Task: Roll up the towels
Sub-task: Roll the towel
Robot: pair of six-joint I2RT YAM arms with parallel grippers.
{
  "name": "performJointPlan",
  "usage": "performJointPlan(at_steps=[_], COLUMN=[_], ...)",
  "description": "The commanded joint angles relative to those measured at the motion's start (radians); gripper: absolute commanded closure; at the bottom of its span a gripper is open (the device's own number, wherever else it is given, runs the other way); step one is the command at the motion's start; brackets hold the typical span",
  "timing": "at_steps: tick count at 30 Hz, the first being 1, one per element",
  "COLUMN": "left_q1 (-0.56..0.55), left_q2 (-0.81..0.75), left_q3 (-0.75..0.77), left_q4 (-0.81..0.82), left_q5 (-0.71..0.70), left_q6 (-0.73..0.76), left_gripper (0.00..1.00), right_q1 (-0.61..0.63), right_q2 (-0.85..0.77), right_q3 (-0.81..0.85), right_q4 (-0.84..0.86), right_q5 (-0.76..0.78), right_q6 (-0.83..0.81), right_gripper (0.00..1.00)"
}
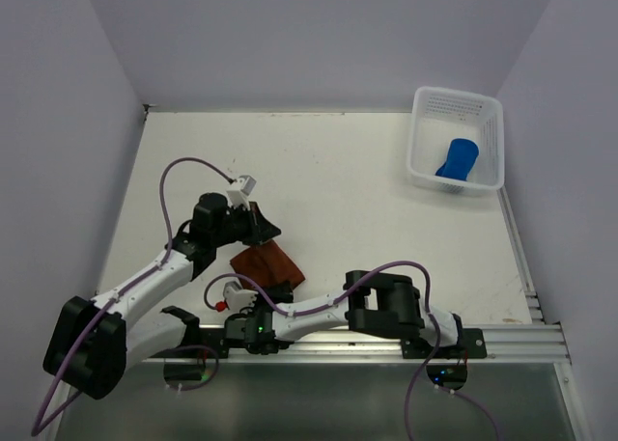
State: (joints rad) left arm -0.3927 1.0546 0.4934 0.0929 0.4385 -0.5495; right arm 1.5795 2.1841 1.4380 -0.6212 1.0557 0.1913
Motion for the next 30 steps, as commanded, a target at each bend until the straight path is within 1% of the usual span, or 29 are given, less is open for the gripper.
performJointPlan(at_steps=[1, 5, 7, 9, 14, 16, 19, 20, 23, 25, 26, 30], left_q1=[-0.02, -0.029, -0.029, -0.029, -0.028, -0.028, -0.028, -0.028, -0.028, -0.028, -0.029, -0.028], left_q2=[0.053, 0.082, 0.087, 0.085, 0.102, 0.114, 0.131, 0.143, 0.168, 0.173, 0.174, 0.177], left_q3=[-0.001, -0.027, -0.036, -0.045, -0.075, -0.073, -0.082, -0.087, -0.088, -0.095, -0.098, -0.105], left_q4=[-0.012, -0.038, -0.071, -0.081, -0.076, -0.084, -0.074, -0.073, -0.067, -0.059, -0.058, -0.061], left_q5=[0.006, -0.033, -0.085, -0.127, -0.17, -0.191, -0.224, -0.23, -0.23, -0.234, -0.239, -0.25], left_q6=[-0.03, -0.038, -0.049, -0.062, -0.081, -0.078, -0.09, -0.09, -0.095, -0.096, -0.102, -0.105], left_gripper=[1.0, 1.0, 1.0, 1.0, 1.0, 1.0, 1.0, 1.0, 1.0, 1.0, 1.0, 1.0], right_q1=[0.007, 0.007, 0.005, 0.004, 0.001, 0.001, -0.003, -0.001, -0.007, -0.012, -0.015, -0.019], right_q2=[0.006, -0.01, -0.018, -0.021, -0.066, -0.073, -0.093, -0.115, -0.158, -0.201, -0.217, -0.296], right_q3=[0.029, 0.013, 0.002, -0.004, -0.037, -0.042, -0.041, -0.047, -0.068, -0.077, -0.088, -0.128], right_q4=[0.003, 0.014, 0.026, 0.034, 0.086, 0.094, 0.097, 0.103, 0.136, 0.149, 0.155, 0.181], right_q5=[-0.04, -0.052, -0.054, -0.048, -0.046, -0.04, -0.017, -0.008, -0.003, -0.006, -0.006, -0.016], right_q6=[0.011, 0.028, 0.037, 0.045, 0.082, 0.089, 0.092, 0.091, 0.097, 0.117, 0.123, 0.148], right_gripper=[1.0, 1.0, 1.0, 0.97, 0.93, 0.86, 0.81, 0.75, 0.65, 0.6, 0.55, 0.46])
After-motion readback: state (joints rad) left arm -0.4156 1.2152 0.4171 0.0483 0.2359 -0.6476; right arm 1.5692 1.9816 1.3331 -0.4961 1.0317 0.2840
